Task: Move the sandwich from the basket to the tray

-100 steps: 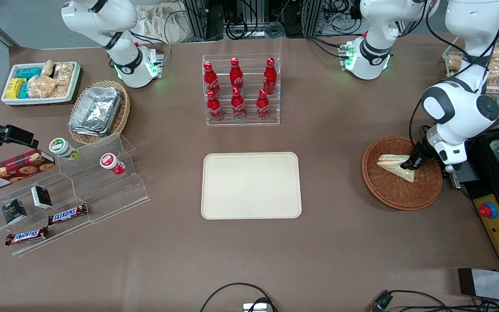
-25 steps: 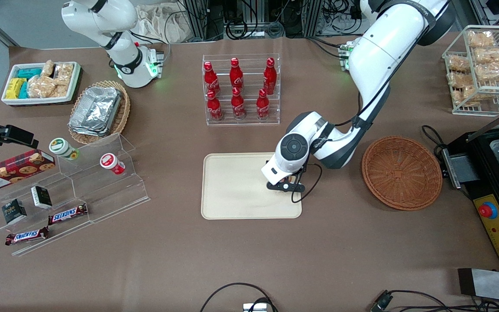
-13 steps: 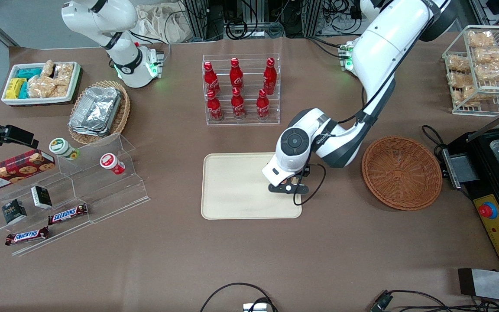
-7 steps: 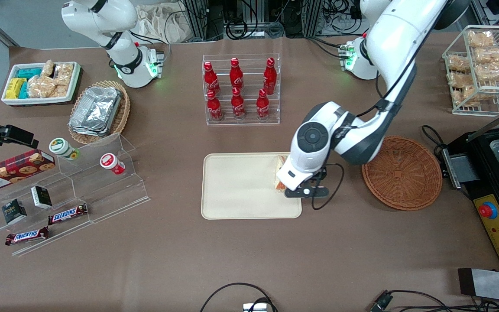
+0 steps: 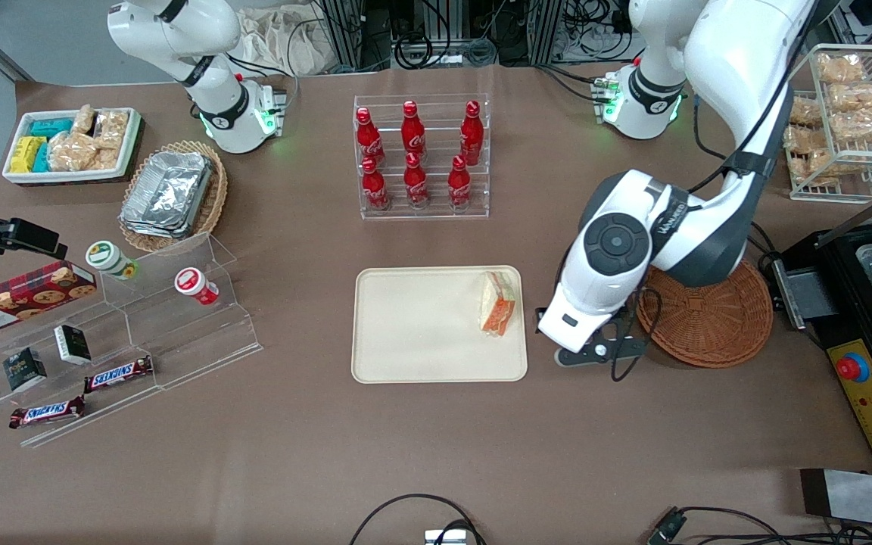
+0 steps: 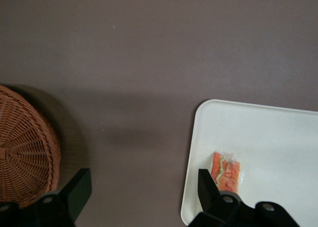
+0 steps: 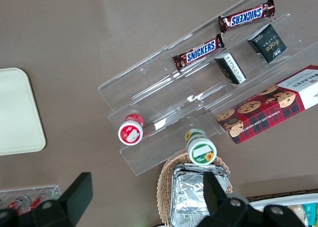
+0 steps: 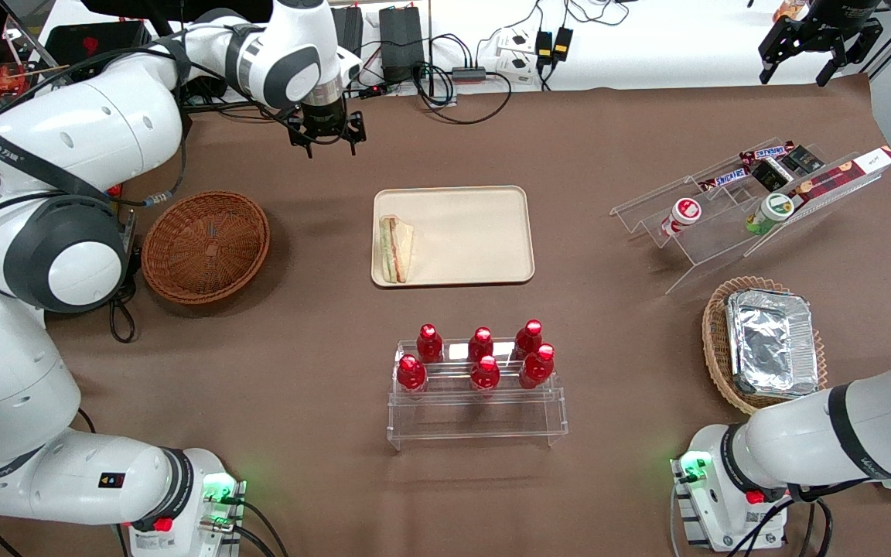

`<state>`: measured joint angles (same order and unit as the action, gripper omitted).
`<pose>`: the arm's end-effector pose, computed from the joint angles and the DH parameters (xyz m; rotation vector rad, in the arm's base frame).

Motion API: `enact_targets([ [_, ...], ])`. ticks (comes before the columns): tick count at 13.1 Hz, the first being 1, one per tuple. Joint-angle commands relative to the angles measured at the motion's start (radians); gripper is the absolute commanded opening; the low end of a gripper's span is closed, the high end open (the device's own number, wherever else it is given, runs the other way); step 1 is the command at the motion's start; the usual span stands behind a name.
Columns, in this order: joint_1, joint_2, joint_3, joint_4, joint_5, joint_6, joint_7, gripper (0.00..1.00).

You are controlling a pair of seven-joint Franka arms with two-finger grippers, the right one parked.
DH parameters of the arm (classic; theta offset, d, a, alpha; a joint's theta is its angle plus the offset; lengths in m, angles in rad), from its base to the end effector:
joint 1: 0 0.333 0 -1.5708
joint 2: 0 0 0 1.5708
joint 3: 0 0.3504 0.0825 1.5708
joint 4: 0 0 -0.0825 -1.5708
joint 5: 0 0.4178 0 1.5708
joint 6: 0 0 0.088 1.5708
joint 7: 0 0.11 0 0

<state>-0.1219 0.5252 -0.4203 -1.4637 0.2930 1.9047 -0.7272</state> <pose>0.6701 -0.3151 0.4089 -3.0590 -0.1993 -0.0170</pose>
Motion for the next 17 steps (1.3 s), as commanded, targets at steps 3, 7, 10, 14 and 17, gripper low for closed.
enact_targets([
  [3,0.01,-0.034,0.032,0.011,0.018,-0.036,-0.005,1.0],
  [7,0.018,-0.091,0.087,0.003,0.008,-0.067,0.075,1.0],
  [10,0.021,-0.158,0.159,-0.023,-0.035,-0.101,0.213,1.0],
  [14,0.021,-0.244,0.224,-0.087,-0.083,-0.105,0.334,1.0],
  [17,0.051,-0.307,0.236,-0.135,-0.103,-0.122,0.423,1.0],
])
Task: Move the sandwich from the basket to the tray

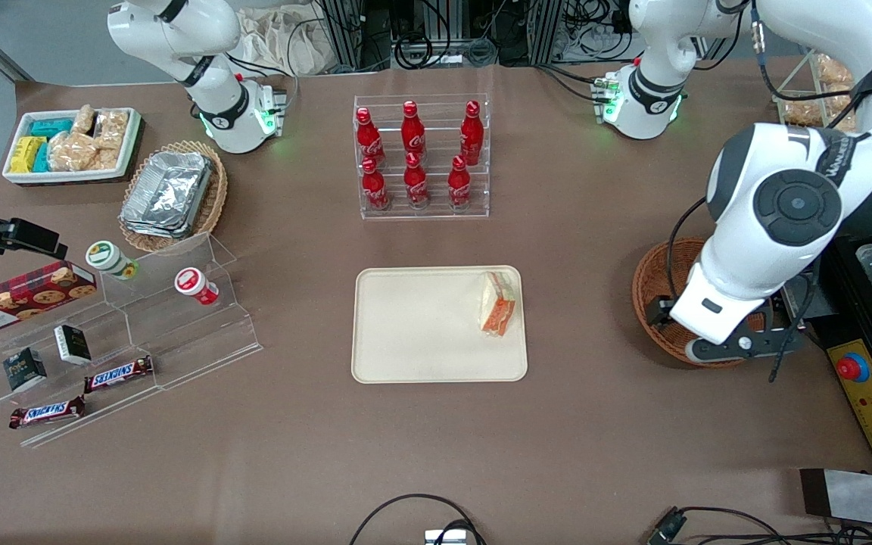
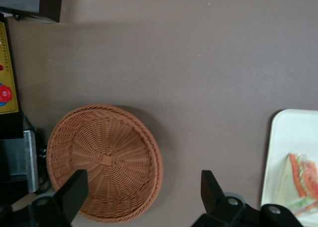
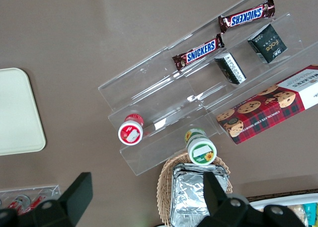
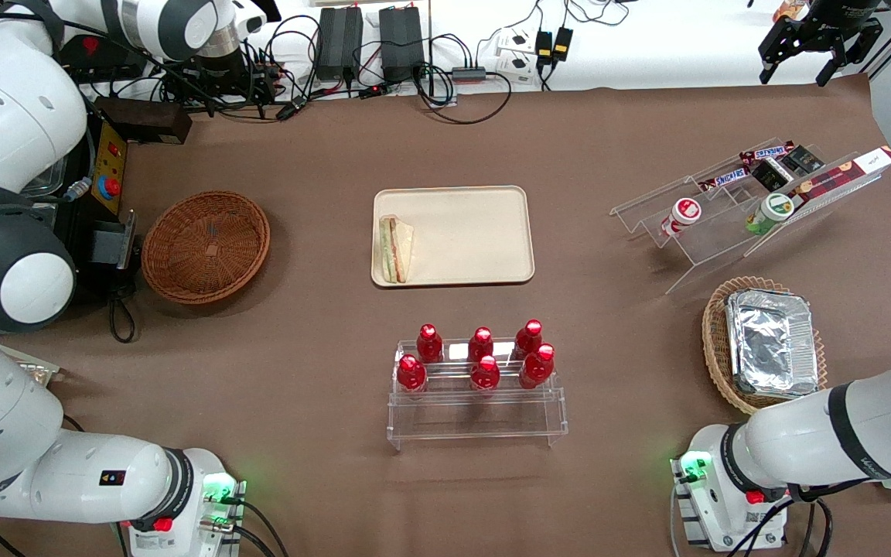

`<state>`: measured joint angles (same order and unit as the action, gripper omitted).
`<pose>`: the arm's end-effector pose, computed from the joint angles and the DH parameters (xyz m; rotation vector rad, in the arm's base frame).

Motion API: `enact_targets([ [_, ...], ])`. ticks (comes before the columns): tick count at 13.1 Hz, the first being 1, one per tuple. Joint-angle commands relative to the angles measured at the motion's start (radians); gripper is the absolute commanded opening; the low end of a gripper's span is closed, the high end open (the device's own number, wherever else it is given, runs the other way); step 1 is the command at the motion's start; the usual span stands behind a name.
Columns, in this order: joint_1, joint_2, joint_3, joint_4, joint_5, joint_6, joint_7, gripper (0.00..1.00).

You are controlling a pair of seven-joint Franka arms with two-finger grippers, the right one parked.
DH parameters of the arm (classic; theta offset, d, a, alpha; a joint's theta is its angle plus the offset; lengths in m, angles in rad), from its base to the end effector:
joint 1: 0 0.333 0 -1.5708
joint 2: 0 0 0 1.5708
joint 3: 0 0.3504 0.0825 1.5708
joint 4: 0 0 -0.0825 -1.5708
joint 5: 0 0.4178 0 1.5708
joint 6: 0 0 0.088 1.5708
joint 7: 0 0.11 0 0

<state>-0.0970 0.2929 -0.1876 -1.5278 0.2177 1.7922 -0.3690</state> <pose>0.6714 -0.1609 0.5129 -2.9838 -0.0615 -0.0435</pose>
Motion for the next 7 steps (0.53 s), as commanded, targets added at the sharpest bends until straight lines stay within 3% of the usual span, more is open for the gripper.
enact_targets([
  [1,0.043,-0.099,0.005,-0.084,-0.029,-0.019,0.111,1.0],
  [7,0.053,-0.204,0.137,-0.081,-0.092,-0.146,0.384,1.0],
])
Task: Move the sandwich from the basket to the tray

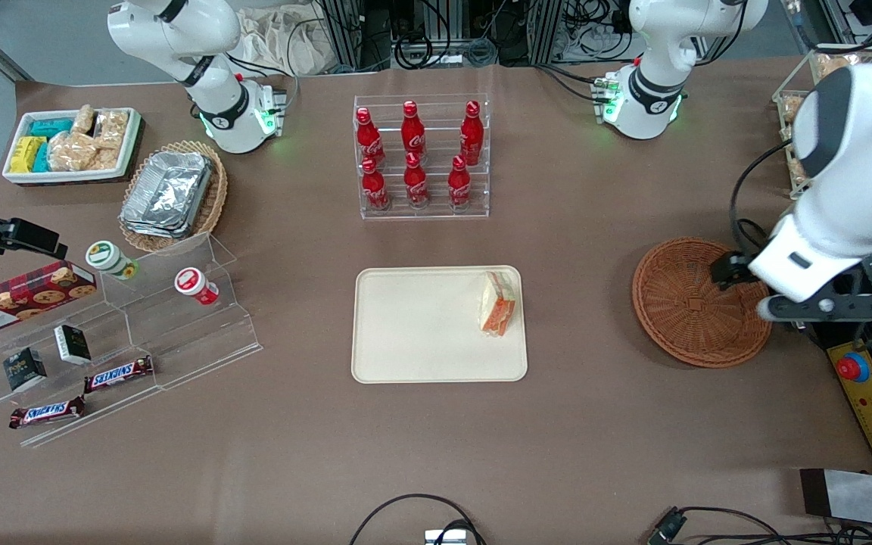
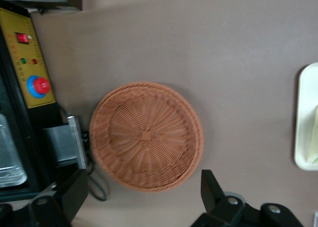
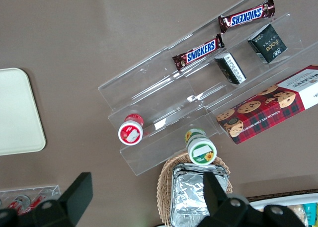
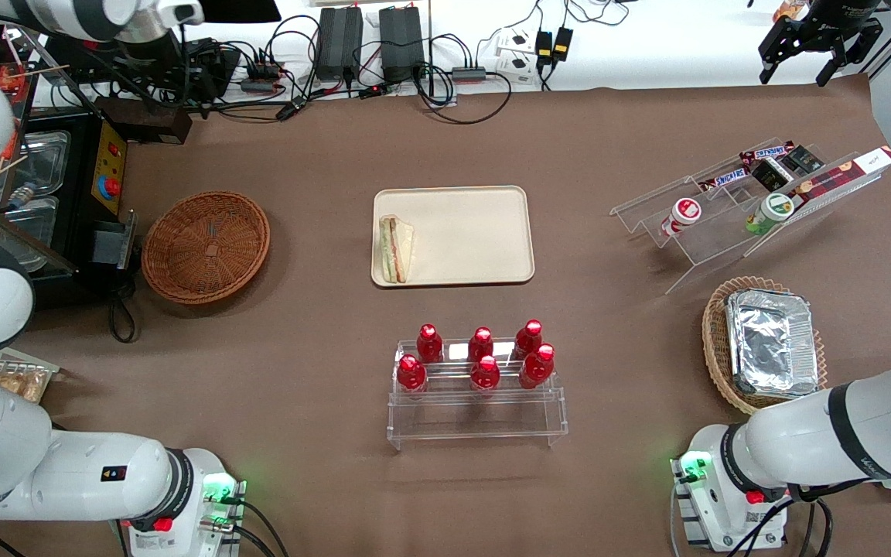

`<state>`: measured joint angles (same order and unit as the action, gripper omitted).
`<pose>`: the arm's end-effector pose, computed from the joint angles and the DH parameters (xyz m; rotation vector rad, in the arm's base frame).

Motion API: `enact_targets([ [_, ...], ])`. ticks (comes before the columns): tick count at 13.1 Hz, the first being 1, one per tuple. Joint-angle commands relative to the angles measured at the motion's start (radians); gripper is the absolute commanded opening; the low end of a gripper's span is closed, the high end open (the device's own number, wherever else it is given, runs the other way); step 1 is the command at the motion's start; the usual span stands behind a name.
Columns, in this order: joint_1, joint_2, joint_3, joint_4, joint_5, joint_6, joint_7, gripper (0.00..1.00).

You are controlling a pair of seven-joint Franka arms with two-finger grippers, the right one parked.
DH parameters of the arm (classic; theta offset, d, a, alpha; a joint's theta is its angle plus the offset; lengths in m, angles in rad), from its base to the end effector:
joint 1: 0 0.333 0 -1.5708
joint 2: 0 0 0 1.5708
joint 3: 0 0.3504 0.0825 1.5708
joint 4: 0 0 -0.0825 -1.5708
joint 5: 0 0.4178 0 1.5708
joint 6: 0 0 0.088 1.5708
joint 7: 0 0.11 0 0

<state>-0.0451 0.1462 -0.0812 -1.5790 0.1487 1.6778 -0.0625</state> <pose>0.6381 -0.0627 0.5721 -2.9992 0.1239 0.0508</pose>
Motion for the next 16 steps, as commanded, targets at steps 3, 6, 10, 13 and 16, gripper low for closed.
enact_targets([
  [3,-0.001,-0.083,0.057,0.009,-0.055,-0.104,0.125,1.0],
  [6,-0.004,-0.086,0.057,0.077,-0.058,-0.193,0.124,1.0],
  [10,-0.007,-0.148,0.057,0.076,-0.055,-0.24,0.124,1.0],
  [13,-0.005,-0.154,0.052,0.074,-0.061,-0.245,0.121,1.0],
  [16,-0.002,-0.145,0.051,0.08,-0.067,-0.256,0.121,1.0],
])
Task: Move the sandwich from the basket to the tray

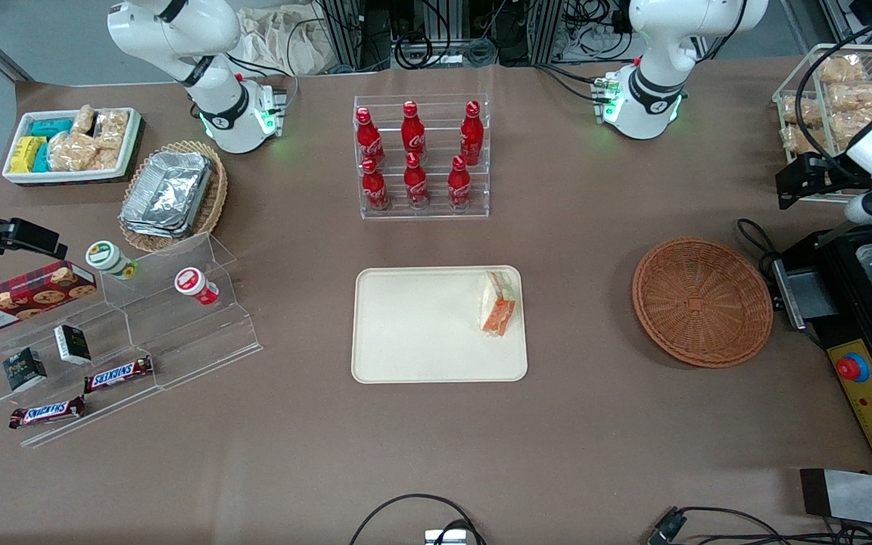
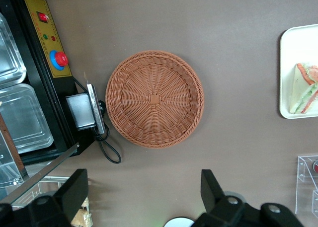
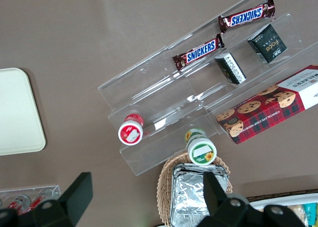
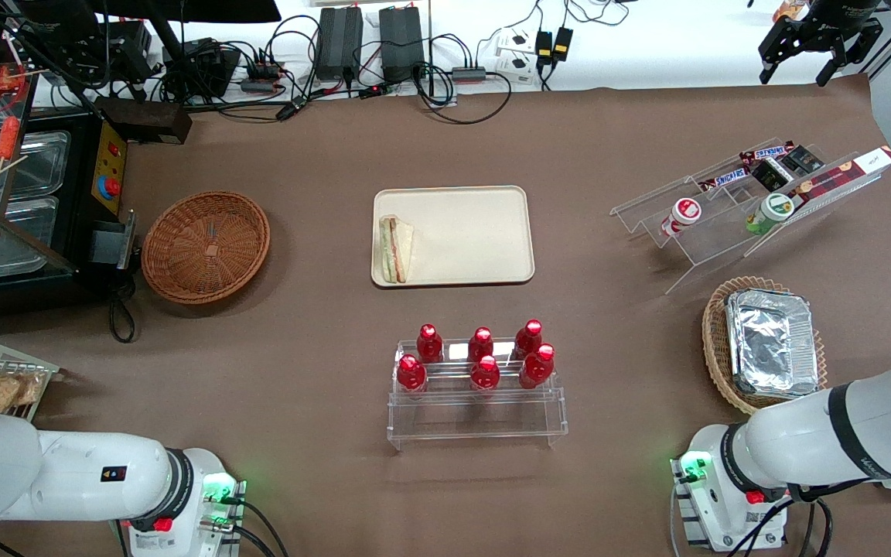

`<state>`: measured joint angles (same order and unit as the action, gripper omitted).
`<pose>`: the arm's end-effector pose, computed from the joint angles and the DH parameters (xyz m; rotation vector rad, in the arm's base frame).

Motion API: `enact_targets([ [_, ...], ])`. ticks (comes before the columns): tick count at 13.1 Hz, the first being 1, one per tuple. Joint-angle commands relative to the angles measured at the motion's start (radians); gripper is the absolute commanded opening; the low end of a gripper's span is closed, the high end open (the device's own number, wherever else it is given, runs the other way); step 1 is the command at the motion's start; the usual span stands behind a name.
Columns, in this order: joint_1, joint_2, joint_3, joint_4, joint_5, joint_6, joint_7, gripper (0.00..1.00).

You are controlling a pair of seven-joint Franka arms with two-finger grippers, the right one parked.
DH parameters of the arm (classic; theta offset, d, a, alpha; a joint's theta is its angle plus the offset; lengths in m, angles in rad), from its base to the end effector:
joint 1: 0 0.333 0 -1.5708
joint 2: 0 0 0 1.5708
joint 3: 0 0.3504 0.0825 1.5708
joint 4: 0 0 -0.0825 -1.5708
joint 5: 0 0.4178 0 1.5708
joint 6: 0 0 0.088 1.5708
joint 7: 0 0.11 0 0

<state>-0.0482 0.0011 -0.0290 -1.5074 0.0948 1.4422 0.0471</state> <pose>0.5744 -0.0330 0.6766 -3.0396 0.1754 0.0988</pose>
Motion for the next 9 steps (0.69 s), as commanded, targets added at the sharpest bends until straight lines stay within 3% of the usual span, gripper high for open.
enact_targets([
  [1,0.001,0.0,-0.002,0.009,-0.013,-0.02,0.011,1.0],
  [6,-0.002,0.0,-0.012,0.01,-0.017,-0.022,0.011,1.0],
  [9,0.001,-0.003,-0.009,0.012,-0.093,-0.025,0.014,1.0],
])
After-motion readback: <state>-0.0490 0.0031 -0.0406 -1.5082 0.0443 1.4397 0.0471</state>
